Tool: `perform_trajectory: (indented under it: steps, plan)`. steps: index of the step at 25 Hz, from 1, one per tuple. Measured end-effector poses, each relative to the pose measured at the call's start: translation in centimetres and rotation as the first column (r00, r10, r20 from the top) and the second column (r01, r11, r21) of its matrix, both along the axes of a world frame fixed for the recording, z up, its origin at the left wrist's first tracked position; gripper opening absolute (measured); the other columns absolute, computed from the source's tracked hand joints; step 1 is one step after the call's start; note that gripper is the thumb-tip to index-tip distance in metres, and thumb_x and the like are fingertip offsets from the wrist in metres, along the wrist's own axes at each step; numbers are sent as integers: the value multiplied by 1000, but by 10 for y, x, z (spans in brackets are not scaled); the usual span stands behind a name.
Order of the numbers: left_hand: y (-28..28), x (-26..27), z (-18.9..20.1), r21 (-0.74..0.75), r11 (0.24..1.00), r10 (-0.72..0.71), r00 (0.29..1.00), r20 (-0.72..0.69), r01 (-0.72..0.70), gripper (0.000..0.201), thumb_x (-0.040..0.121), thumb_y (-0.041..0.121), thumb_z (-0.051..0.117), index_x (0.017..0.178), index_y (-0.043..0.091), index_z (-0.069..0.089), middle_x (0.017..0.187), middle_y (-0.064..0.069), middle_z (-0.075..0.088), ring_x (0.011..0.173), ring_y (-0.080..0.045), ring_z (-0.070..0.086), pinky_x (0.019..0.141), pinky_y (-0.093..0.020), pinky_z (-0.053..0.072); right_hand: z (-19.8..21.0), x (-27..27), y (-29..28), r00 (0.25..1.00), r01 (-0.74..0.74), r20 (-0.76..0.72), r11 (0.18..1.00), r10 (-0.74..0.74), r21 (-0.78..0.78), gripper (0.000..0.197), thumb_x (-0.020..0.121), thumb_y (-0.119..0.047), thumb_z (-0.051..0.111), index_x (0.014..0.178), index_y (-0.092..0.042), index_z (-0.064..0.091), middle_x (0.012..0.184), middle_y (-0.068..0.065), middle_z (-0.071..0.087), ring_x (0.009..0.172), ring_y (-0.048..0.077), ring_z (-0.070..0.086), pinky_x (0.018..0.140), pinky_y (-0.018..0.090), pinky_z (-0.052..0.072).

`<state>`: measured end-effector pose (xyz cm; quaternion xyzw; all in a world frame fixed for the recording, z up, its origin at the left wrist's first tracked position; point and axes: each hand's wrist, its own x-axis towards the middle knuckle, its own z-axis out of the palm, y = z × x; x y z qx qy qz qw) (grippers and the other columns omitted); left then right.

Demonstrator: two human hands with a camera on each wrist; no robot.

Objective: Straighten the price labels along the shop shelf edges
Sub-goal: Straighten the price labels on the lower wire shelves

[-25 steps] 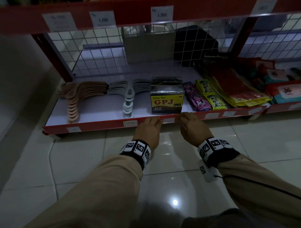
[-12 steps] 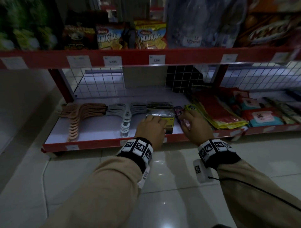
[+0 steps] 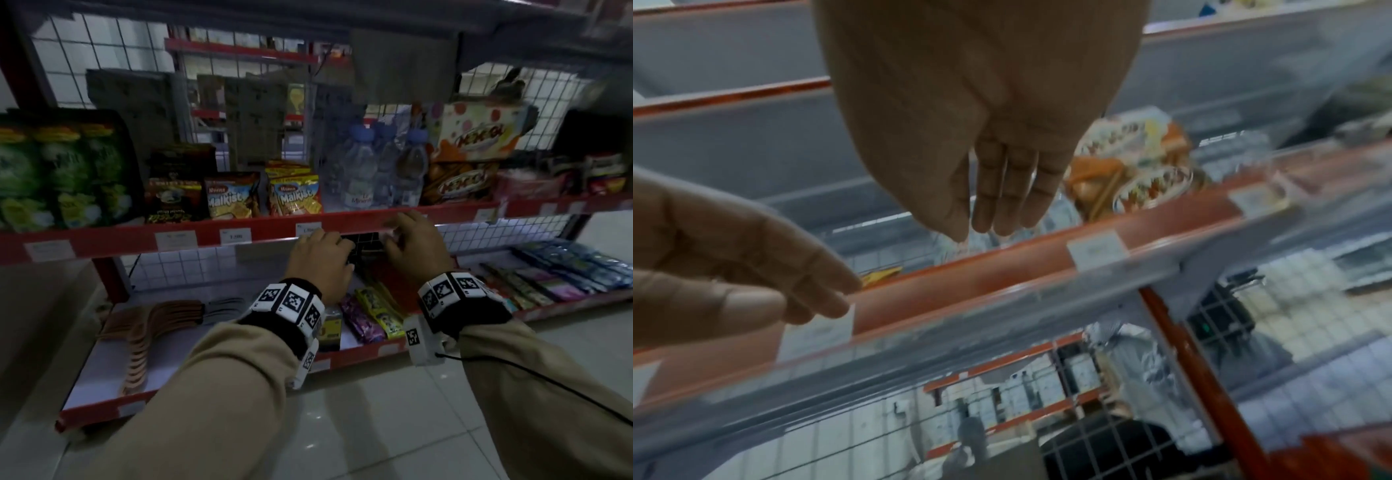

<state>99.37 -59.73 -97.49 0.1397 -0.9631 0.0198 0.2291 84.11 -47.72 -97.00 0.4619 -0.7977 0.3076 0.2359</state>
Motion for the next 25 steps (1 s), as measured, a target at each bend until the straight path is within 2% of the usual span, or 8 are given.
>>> perform_trajectory:
  steps: [2, 4, 8, 14, 17, 21, 25]
  plan:
    - [-2, 0, 10, -16, 1000, -24, 1000, 10, 24, 39, 92, 40, 51, 127, 22, 50, 122, -2, 54, 117, -26, 44, 96, -41, 36, 13, 0, 8, 999, 44, 5, 998, -45, 40, 22, 84, -13, 63, 105, -10, 64, 106, 11, 59, 95, 29, 56, 74, 26, 36]
    - [-4, 0, 15, -28, 999, -38, 999, 17, 38, 39, 91, 42, 51, 125, 23, 51, 121, -1, 54, 115, -25, 45, 95, -40, 36, 19, -3, 18, 997, 71, 14, 995, -72, 69, 22, 85, -15, 62, 106, -10, 64, 108, 11, 59, 96, 30, 56, 74, 30, 41]
    - [-3, -6, 12, 3, 999, -42, 998, 45, 42, 42, 91, 43, 50, 129, 24, 50, 123, -1, 53, 117, -26, 44, 98, -41, 37, 18, -13, 40, 991, 126, 39, 991, -128, 44, 19, 85, -14, 61, 103, -12, 65, 105, 10, 60, 92, 29, 59, 72, 35, 47]
    - [29, -54, 8, -32, 998, -61, 998, 4, 61, 44, 91, 44, 49, 131, 25, 47, 125, -1, 51, 116, -26, 42, 93, -40, 37, 2, -55, 63, 986, 159, 43, 981, -164, 108, 21, 85, -18, 59, 105, -14, 63, 103, 9, 59, 93, 29, 57, 75, 38, 49]
    - [40, -87, 7, -74, 997, -32, 998, -51, 28, 43, 90, 44, 51, 127, 24, 49, 127, 1, 48, 119, -24, 39, 95, -39, 37, -7, -89, 70, 987, 153, 43, 983, -157, 98, 22, 85, -18, 58, 106, -13, 62, 105, 10, 58, 98, 30, 54, 74, 34, 44]
    - [51, -131, 3, -135, 990, 36, 995, -94, -48, 49, 88, 43, 53, 131, 23, 43, 134, 0, 42, 124, -24, 35, 101, -39, 34, -16, -131, 76, 990, 136, 29, 986, -139, 98, 30, 82, -13, 57, 111, -6, 56, 111, 16, 54, 104, 34, 47, 81, 39, 42]
    - [60, -165, -3, -149, 975, 147, 981, -126, -165, 54, 84, 43, 55, 132, 22, 44, 130, -2, 43, 118, -26, 38, 96, -38, 37, -22, -160, 75, 996, 90, 1, 994, -90, 57, 37, 81, -12, 58, 118, -9, 55, 115, 14, 51, 107, 32, 45, 84, 41, 45]
